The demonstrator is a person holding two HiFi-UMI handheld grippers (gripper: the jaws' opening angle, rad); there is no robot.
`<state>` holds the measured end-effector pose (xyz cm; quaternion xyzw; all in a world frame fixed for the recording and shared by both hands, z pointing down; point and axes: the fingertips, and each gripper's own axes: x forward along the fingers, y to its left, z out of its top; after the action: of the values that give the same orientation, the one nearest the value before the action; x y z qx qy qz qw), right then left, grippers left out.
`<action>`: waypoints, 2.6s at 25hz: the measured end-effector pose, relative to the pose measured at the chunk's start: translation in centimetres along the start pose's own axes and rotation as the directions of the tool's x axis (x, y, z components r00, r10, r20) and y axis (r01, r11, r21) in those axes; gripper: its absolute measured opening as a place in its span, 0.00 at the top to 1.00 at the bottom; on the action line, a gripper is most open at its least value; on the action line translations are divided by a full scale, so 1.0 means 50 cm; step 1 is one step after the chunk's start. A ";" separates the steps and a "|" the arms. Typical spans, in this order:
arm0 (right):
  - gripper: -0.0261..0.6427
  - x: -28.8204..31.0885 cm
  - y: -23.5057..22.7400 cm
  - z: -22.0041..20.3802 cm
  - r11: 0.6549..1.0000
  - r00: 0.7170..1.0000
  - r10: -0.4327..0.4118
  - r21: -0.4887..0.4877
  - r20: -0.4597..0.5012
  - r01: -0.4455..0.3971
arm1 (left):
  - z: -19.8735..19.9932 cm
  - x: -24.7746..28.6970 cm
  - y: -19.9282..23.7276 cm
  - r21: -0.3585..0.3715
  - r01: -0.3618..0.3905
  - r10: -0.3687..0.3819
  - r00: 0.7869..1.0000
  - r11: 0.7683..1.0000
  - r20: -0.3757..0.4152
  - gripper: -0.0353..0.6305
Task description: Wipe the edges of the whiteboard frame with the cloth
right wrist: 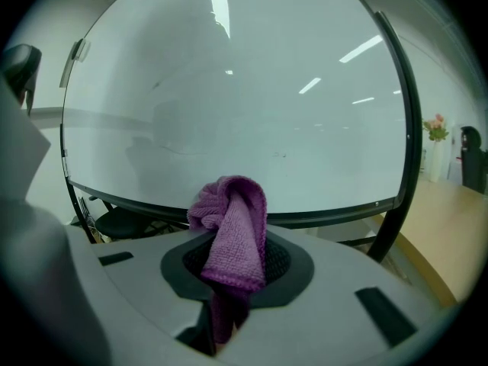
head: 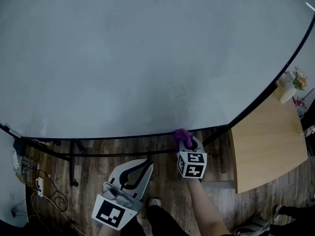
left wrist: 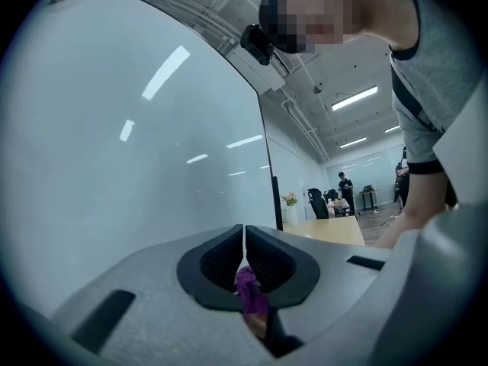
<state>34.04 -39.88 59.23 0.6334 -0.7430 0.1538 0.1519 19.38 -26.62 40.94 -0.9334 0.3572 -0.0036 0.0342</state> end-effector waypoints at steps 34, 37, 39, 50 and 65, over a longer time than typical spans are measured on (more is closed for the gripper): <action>0.87 -0.039 -0.293 0.002 0.963 0.975 -0.221 0.159 0.006 0.217 | -0.009 0.176 -0.117 -0.010 0.206 -0.206 0.978 0.978 -0.017 0.92; 0.87 -0.042 -0.320 0.000 0.956 0.970 -0.241 0.172 0.006 0.237 | -0.010 0.189 -0.124 -0.007 0.220 -0.220 0.975 0.976 -0.018 0.92; 0.87 -0.044 -0.338 -0.001 0.952 0.968 -0.252 0.182 0.005 0.247 | -0.009 0.198 -0.128 -0.006 0.226 -0.226 0.974 0.974 -0.017 0.92; 0.87 -0.051 -0.408 -0.007 0.929 0.950 -0.311 0.208 -0.005 0.305 | -0.015 0.237 -0.130 -0.014 0.257 -0.258 0.966 0.966 -0.019 0.92; 0.87 -0.054 -0.440 -0.007 0.921 0.939 -0.343 0.194 -0.011 0.338 | -0.023 0.250 -0.118 -0.017 0.258 -0.258 0.966 0.966 -0.025 0.92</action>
<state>56.21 -40.61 59.22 0.7662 -0.6050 0.1890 0.1054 32.57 -30.62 42.26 -0.9720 0.2332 -0.0183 0.0220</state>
